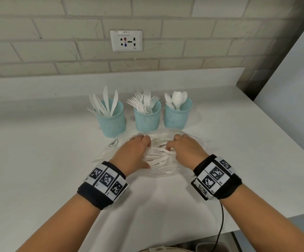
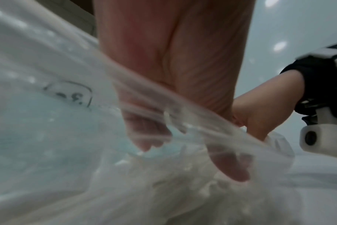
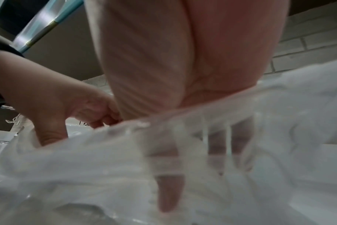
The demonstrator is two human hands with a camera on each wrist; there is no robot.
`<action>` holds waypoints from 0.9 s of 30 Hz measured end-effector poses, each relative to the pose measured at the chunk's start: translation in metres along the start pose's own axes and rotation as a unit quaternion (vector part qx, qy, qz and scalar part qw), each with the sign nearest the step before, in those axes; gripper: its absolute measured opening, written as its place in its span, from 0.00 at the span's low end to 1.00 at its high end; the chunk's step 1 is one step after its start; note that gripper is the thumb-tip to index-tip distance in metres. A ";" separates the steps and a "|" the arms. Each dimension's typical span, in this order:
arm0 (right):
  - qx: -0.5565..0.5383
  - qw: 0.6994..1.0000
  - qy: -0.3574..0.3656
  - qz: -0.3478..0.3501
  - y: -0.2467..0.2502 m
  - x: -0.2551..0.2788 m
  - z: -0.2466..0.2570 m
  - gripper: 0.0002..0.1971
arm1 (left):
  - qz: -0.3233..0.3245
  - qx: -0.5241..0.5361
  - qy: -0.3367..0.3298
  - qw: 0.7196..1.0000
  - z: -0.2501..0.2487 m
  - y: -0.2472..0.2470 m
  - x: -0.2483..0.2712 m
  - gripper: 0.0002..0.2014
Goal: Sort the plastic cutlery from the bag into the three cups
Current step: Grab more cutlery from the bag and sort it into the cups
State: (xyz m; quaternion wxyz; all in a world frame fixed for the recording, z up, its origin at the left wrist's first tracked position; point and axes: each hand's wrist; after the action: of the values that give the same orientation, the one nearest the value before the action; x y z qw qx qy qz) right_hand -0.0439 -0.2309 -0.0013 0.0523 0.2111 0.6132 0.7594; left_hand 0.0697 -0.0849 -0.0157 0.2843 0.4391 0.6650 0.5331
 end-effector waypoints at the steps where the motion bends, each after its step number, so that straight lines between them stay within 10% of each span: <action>1: -0.006 1.000 0.011 0.003 0.000 -0.001 0.001 0.23 | 0.004 -0.010 -0.006 1.000 0.001 -0.001 0.000 0.32; 13: -0.102 0.993 0.053 0.001 -0.001 -0.001 -0.005 0.15 | 0.047 -0.050 -0.013 0.998 0.014 -0.005 -0.004 0.43; 21: -0.153 0.988 0.023 -0.013 -0.002 -0.002 -0.010 0.25 | 0.023 -0.068 -0.018 0.997 0.013 -0.001 -0.008 0.23; 27: -0.057 0.997 -0.032 0.030 0.001 -0.005 -0.006 0.31 | 0.080 -0.065 0.010 0.995 0.011 -0.005 -0.007 0.28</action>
State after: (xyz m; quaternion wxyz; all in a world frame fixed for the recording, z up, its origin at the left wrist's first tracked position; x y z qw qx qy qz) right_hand -0.0421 -0.2385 -0.0025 0.0605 0.2502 0.5600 0.7875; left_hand 0.0809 -0.0863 -0.0243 0.2624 0.4660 0.5942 0.6007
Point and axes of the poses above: each hand's wrist, its own x-axis away from the middle knuckle, its own y-axis out of the back of the hand, z = x × y, and after that the axes turned 3 degrees about -x, right-handed
